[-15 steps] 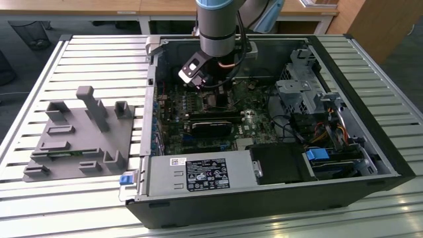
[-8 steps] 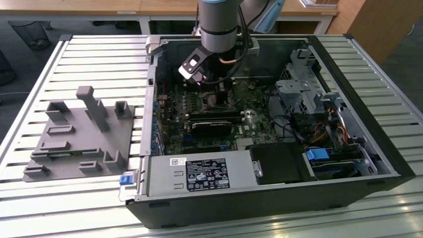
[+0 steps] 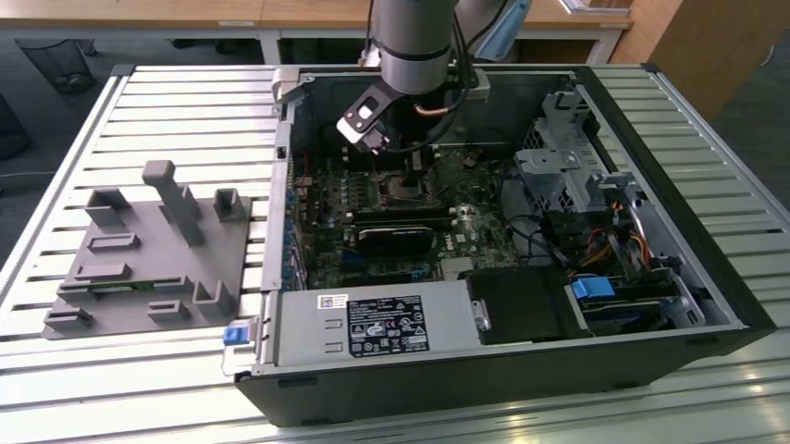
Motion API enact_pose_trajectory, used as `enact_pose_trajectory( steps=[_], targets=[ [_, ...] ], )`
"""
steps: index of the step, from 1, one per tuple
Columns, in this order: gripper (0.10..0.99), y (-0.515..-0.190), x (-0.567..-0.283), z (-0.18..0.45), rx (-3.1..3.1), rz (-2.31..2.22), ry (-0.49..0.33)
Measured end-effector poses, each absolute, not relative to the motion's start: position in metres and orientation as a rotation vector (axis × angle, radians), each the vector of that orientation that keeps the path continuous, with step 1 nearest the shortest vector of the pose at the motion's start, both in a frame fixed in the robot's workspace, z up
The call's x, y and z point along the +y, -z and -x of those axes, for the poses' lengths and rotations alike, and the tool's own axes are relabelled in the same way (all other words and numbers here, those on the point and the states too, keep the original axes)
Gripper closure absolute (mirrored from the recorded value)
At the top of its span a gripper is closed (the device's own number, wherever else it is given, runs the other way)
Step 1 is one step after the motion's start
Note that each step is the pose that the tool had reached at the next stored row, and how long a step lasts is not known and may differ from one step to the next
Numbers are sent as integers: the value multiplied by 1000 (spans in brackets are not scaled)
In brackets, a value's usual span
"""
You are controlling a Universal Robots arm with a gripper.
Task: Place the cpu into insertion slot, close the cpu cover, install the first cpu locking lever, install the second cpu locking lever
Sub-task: 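Place the cpu into insertion slot, then close the cpu cover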
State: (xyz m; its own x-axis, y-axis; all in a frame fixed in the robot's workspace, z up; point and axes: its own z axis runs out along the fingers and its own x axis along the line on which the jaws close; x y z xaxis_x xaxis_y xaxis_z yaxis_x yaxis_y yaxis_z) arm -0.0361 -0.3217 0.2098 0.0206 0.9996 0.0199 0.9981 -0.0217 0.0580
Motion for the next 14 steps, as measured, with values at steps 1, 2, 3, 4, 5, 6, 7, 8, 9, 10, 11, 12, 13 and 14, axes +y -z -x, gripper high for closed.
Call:
enact_pose_trajectory(
  steps=[1, 2, 3, 4, 5, 6, 7, 8, 9, 10, 11, 12, 13, 14],
  targets=[
    [843, -210, -322, 36, 2178, -2224, -85],
    [902, -211, -322, 36, 2178, -2224, -85],
    [902, -211, -322, 36, 2178, -2225, -85],
    [965, -211, -322, 36, 2178, -2225, -85],
    [965, -212, -322, 36, 2178, -2225, -84],
    [965, -212, -322, 36, 2179, -2225, -84],
    [965, -212, -322, 36, 2179, -2225, -84],
    [965, -212, -322, 36, 2179, -2225, -84],
    [965, -213, -322, 36, 2179, -2225, -83],
    [965, -213, -322, 36, 2179, -2225, -82],
    [965, -213, -322, 36, 2179, -2226, -82],
    [965, -213, -322, 36, 2179, -2226, -83],
    [965, -213, -322, 36, 2179, -2226, -82],
    [965, -214, -322, 36, 2179, -2226, -82]
  ],
)
